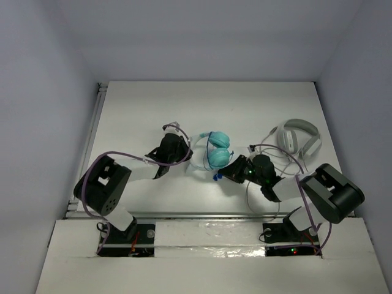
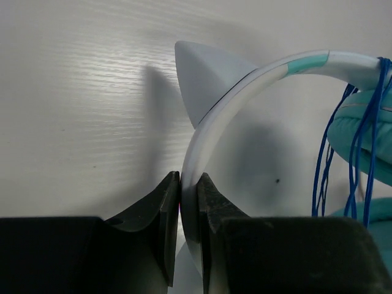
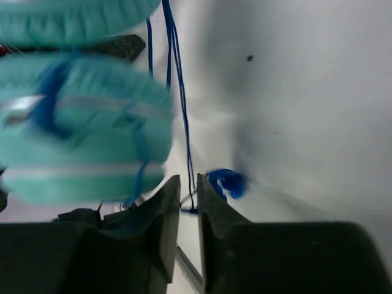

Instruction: Wrap the headphones

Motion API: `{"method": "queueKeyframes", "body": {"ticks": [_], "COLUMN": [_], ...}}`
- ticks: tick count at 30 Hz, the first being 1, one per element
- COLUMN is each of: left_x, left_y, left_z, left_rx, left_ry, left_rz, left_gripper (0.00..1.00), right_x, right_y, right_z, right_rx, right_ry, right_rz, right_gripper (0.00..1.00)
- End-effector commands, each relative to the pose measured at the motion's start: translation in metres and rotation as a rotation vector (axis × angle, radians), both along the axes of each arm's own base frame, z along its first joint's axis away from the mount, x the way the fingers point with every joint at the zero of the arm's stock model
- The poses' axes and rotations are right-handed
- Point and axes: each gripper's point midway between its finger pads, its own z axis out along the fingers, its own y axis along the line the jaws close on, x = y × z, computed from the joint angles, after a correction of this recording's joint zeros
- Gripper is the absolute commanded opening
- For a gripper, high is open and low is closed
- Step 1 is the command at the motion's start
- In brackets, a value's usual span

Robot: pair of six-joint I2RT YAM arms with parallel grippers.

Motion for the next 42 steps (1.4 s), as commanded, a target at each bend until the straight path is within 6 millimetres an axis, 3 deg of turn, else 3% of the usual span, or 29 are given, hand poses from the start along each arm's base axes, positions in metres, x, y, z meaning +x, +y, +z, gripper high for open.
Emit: {"method": "queueKeyframes", "body": {"ticks": [1, 5, 9, 11, 13, 14, 15, 17, 20, 22, 24, 25, 26, 27, 28, 31, 32, 33, 34, 35, 37, 38, 41, 42], "left_x": [0.035, 0.043, 0.051, 0.057, 0.064, 0.065, 0.067, 0.071, 0.076, 0.079, 0.080, 0.083, 0.084, 0.087, 0.087, 0.084, 0.082, 0.079, 0.075, 0.071, 0.058, 0.048, 0.027, 0.015], "left_y": [-0.005, 0.001, 0.000, -0.001, -0.002, 0.001, 0.003, 0.006, 0.011, 0.011, 0.011, 0.011, 0.014, 0.019, 0.019, 0.025, 0.030, 0.033, 0.038, 0.043, 0.054, 0.061, 0.075, 0.083], "left_z": [0.033, 0.018, 0.006, 0.000, 0.001, -0.006, -0.007, -0.004, 0.002, 0.006, 0.011, 0.018, 0.026, 0.044, 0.044, 0.071, 0.076, 0.097, 0.105, 0.114, 0.151, 0.181, 0.211, 0.237], "left_rx": [-0.070, 0.002, 0.050, 0.073, 0.096, 0.121, 0.135, 0.159, 0.189, 0.198, 0.202, 0.200, 0.205, 0.228, 0.228, 0.230, 0.240, 0.218, 0.214, 0.210, 0.154, 0.104, 0.064, 0.024], "left_ry": [-0.109, -0.094, -0.077, -0.072, -0.082, -0.071, -0.073, -0.082, -0.098, -0.109, -0.115, -0.127, -0.141, -0.172, -0.173, -0.209, -0.210, -0.241, -0.251, -0.263, -0.329, -0.383, -0.430, -0.484], "left_rz": [0.096, 0.116, 0.121, 0.125, 0.124, 0.132, 0.140, 0.153, 0.173, 0.176, 0.177, 0.182, 0.197, 0.206, 0.206, 0.219, 0.230, 0.243, 0.254, 0.272, 0.299, 0.311, 0.325, 0.330], "left_gripper": [0.00, 0.00, 0.00, 0.00, 0.00, 0.00, 0.00, 0.00, 0.00, 0.03, 0.11, 0.12, 0.19, 0.43, 0.43, 0.75, 0.83, 0.99, 0.99, 0.99, 0.98, 0.98, 0.98, 0.97], "right_x": [0.004, 0.001, -0.009, -0.013, -0.021, -0.020, -0.026, -0.028, -0.030, -0.033, -0.031, -0.030, -0.026, -0.021, -0.021, -0.013, -0.011, -0.010, -0.010, -0.008, -0.009, -0.010, -0.019, -0.022], "right_y": [-0.002, -0.008, -0.020, -0.026, -0.034, -0.037, -0.044, -0.052, -0.069, -0.077, -0.086, -0.086, -0.090, -0.097, -0.097, -0.106, -0.108, -0.109, -0.110, -0.113, -0.120, -0.125, -0.141, -0.147], "right_z": [-0.007, -0.011, -0.017, -0.009, -0.014, 0.001, -0.005, 0.004, 0.034, 0.064, 0.080, 0.103, 0.111, 0.133, 0.133, 0.166, 0.174, 0.190, 0.198, 0.205, 0.229, 0.239, 0.278, 0.287], "right_rx": [-0.019, -0.049, -0.101, -0.108, -0.143, -0.134, -0.171, -0.195, -0.238, -0.244, -0.271, -0.252, -0.272, -0.295, -0.295, -0.322, -0.329, -0.333, -0.337, -0.344, -0.357, -0.366, -0.337, -0.338], "right_ry": [0.012, 0.008, 0.024, -0.005, 0.014, -0.036, -0.007, -0.034, -0.106, -0.171, -0.214, -0.257, -0.287, -0.350, -0.350, -0.440, -0.457, -0.501, -0.521, -0.534, -0.595, -0.623, -0.703, -0.726], "right_rz": [-0.022, -0.034, -0.048, -0.055, -0.060, -0.073, -0.078, -0.097, -0.138, -0.158, -0.181, -0.188, -0.208, -0.237, -0.237, -0.287, -0.297, -0.300, -0.302, -0.318, -0.339, -0.358, -0.428, -0.450], "right_gripper": [0.27, 0.44, 0.54, 0.60, 0.63, 0.67, 0.71, 0.80, 0.91, 0.92, 0.93, 0.93, 0.93, 0.92, 0.92, 0.81, 0.61, 0.44, 0.25, 0.00, 0.00, 0.00, 0.00, 0.00]}}
